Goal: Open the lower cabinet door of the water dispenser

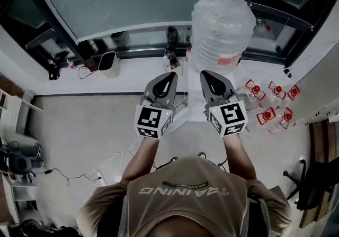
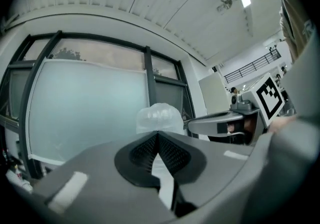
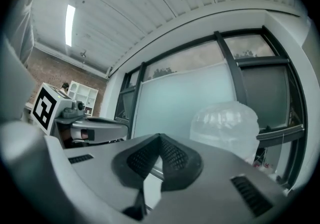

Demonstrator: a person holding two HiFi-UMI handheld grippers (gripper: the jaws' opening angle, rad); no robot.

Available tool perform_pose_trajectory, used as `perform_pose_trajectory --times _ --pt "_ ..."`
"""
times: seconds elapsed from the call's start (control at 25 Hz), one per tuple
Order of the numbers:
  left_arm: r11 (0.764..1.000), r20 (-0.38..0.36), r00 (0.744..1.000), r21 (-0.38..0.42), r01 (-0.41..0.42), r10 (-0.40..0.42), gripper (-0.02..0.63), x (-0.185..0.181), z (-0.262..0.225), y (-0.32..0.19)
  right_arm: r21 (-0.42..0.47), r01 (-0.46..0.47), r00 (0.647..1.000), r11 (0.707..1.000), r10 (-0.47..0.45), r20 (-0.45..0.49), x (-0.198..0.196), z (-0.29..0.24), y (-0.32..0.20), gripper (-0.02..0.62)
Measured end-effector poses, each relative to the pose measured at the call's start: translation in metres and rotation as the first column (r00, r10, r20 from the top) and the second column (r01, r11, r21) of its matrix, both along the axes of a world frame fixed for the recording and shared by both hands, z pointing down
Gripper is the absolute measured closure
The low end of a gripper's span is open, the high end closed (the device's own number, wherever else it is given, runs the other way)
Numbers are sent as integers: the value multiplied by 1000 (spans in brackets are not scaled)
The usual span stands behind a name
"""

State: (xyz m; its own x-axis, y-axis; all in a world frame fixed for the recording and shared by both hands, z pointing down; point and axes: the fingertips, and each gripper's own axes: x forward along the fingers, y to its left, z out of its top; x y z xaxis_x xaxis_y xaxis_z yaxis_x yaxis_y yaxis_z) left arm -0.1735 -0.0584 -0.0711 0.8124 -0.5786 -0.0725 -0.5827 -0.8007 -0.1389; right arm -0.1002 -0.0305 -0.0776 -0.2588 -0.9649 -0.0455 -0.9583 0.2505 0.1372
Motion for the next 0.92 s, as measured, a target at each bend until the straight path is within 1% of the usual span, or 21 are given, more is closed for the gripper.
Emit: perform_pose_trajectory --times 0.12,0.28,0.4,0.52,0.72,0.92 --pt "1000 6 1000 -28 3 -3 606 5 8 0 -14 5 1000 1000 -5 -10 8 5 0 586" --pt "1000 1 1000 -12 2 -2 606 8 8 9 -5 37 999 999 -37 -4 9 -1 1 586" --pt "1000 19 1000 -18 20 -20 606 9 16 17 3 66 998 998 -66 -17 7 -3 3 586" --pt "999 35 999 -8 42 -42 606 6 13 17 12 84 996 996 -84 3 9 -6 2 586" --pt "998 45 997 7 61 -61 606 2 4 18 17 100 995 995 -101 10 10 -6 2 586" --pt "997 36 997 18 68 -69 606 6 -1 18 25 109 994 994 -109 -8 12 -10 4 586"
